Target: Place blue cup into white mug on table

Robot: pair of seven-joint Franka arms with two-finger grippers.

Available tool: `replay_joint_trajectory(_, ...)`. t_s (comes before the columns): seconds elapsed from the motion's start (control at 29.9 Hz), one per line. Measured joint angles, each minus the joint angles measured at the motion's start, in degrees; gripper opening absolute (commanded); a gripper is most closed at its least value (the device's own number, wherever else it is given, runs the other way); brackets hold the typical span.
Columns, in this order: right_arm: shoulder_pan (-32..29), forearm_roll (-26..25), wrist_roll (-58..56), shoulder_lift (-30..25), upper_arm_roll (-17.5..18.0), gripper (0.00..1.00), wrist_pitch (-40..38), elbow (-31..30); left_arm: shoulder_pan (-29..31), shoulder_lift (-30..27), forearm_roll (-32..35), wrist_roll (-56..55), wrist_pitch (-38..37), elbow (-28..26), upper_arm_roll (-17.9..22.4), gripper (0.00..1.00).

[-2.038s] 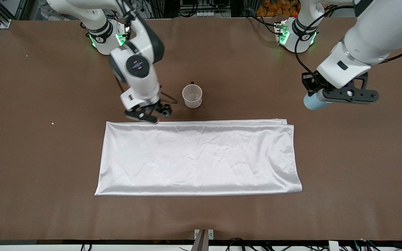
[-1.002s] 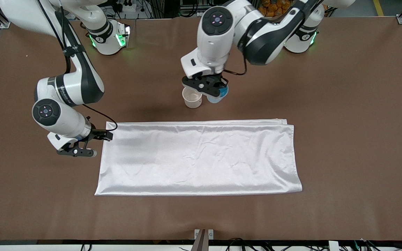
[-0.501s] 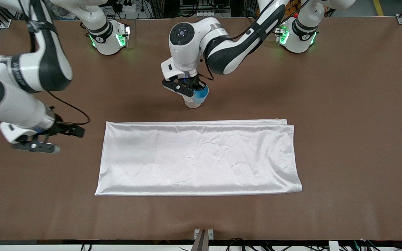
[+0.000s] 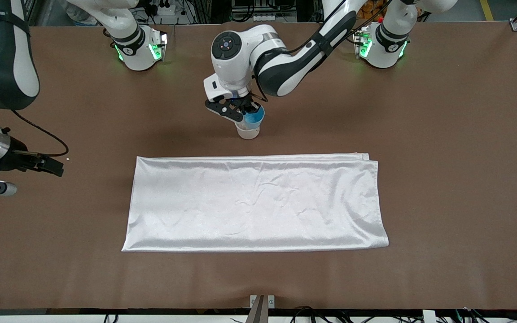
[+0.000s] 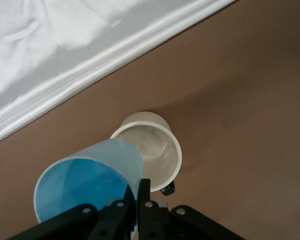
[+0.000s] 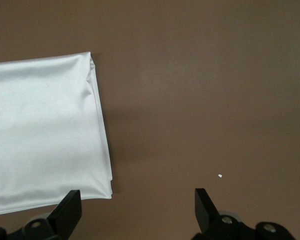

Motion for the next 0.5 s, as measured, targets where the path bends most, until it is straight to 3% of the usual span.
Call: replay_joint_trajectory(0.5,2.06,0.00,0.15,-2.57,0.80,1.00,-2.17,0.38,-1.84,3.12,1.95,-0.29,0.04,-0.31,-0.05,0.00)
